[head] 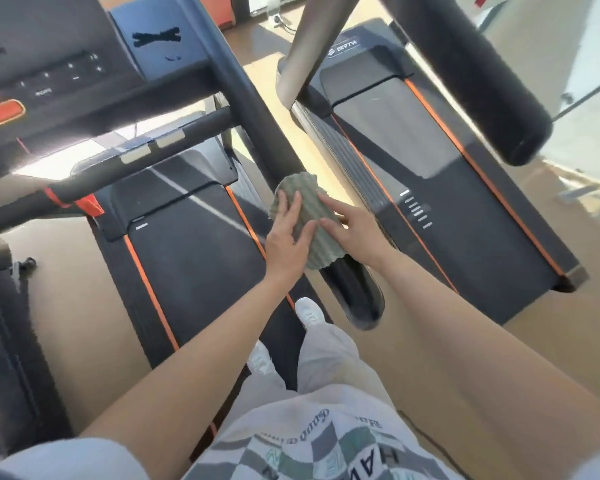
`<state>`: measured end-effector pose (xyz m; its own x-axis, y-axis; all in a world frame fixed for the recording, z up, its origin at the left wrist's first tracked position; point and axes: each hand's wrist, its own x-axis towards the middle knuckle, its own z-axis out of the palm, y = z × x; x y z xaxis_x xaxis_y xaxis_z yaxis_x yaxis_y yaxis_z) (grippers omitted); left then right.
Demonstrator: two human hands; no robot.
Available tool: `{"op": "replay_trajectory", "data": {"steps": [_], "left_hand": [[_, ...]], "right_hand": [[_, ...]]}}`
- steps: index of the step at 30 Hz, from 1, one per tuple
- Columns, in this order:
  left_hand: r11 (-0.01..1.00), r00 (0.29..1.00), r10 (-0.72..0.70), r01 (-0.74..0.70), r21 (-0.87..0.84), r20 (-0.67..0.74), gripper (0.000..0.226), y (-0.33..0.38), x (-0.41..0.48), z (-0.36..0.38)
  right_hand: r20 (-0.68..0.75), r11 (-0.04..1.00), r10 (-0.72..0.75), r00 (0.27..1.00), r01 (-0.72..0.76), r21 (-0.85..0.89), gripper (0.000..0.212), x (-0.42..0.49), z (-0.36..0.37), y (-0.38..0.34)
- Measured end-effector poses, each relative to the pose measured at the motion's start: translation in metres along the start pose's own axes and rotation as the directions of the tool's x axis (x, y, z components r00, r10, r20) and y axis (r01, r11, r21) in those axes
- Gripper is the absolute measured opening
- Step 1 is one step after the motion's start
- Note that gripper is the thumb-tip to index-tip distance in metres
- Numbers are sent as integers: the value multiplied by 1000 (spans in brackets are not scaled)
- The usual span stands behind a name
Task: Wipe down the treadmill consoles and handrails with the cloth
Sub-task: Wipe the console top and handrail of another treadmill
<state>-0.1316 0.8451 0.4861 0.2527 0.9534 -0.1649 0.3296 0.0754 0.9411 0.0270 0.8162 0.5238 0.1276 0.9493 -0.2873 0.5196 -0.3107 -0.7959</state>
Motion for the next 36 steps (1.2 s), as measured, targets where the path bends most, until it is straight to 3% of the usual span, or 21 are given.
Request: {"op": "replay_trajectory", "data": {"steps": [11, 15, 24, 31, 36], "left_hand": [[997, 960, 76, -72, -25, 269, 74, -32, -98, 14], [989, 937, 119, -141, 43, 328, 64, -30, -94, 7], [937, 928, 180, -263, 229, 327, 63, -8, -3, -28], [755, 882, 285, -448, 479, 374, 58, 7, 110, -73], [643, 880, 268, -467, 607, 393, 60, 15, 167, -98]], "right_hand": [[-277, 975, 81, 957, -133, -177, 53, -118, 28, 13], [-316, 956, 94, 944, -174, -238, 52, -122, 36, 6], [-284, 946, 133, 950, -207, -249, 50, -32, 37, -34], [-239, 965, 139, 961, -185, -183, 45, 65, 33, -65], [-180, 978, 138, 974, -163, -131, 47, 121, 32, -77]]}}
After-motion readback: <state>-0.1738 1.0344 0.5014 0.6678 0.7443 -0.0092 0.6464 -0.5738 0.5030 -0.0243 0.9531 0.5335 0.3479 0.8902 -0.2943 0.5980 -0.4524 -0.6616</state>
